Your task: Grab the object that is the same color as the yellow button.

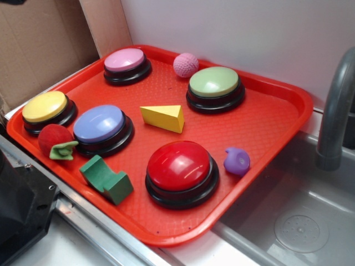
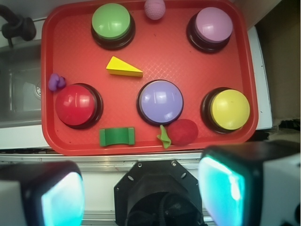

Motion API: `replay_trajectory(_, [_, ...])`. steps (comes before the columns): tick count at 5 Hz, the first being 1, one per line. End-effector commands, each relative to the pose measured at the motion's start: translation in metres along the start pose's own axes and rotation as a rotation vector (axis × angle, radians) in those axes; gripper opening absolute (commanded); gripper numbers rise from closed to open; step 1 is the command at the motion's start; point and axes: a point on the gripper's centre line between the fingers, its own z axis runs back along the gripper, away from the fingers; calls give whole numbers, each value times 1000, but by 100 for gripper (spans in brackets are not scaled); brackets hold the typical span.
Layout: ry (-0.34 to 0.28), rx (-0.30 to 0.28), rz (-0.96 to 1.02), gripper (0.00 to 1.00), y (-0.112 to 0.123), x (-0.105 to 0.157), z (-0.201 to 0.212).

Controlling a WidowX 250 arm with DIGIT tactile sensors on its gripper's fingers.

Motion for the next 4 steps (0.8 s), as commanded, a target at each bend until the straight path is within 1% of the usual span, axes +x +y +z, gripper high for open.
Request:
replay_trajectory(1, [0,0,0,100,0,0,0])
replay_trajectory(2, [-31,42,-31,100,-1,7,-8])
replay_trajectory(3, [-74,131,-170,100,2,31,-39])
replay_trajectory(4, [-140,104,-353,100,1,50,-66])
